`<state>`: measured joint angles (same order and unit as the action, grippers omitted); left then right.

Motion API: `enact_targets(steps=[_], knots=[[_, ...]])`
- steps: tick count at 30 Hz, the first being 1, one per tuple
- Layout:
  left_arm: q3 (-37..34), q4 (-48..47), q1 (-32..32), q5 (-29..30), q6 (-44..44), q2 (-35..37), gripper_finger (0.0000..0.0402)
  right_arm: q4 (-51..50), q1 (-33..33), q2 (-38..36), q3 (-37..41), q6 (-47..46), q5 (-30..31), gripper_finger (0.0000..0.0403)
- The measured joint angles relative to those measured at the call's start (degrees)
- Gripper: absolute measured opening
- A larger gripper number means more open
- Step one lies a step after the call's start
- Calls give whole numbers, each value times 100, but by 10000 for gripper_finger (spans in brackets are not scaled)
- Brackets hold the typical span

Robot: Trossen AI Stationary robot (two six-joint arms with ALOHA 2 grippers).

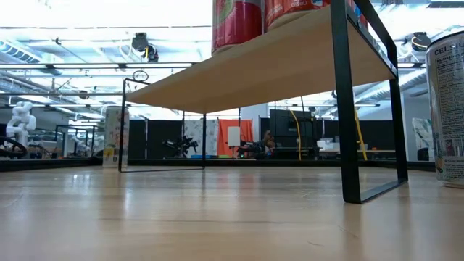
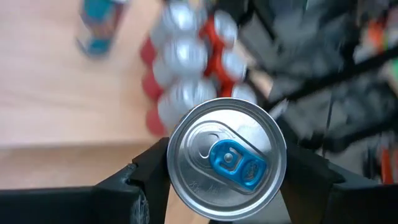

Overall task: Place canned beverage on shelf
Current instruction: Put the left blue soda can on the shelf aligned with the other blue soda can

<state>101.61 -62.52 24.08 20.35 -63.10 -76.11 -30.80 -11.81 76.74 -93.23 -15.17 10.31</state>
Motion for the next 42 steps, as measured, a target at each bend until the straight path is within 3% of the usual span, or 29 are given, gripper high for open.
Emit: enact_targets(steps=[6, 13, 24, 30, 42], knots=[[286, 98, -19, 1110, -264, 56, 227, 356, 7, 228, 0, 645, 40, 326], [296, 507, -202, 1594, -658, 41, 227, 455, 13, 467, 0, 1632, 467, 363], [296, 1365, -543, 1763, -727, -125, 227, 1257, 49, 893, -2, 2929, 1356, 364], [296, 1572, -584, 1769, -714, -231, 227, 1388, 151, 925, 0, 3107, 1377, 359], [296, 1750, -675, 1709, -818, -395, 227, 1516, 170, 925, 0, 3195, 1384, 268]])
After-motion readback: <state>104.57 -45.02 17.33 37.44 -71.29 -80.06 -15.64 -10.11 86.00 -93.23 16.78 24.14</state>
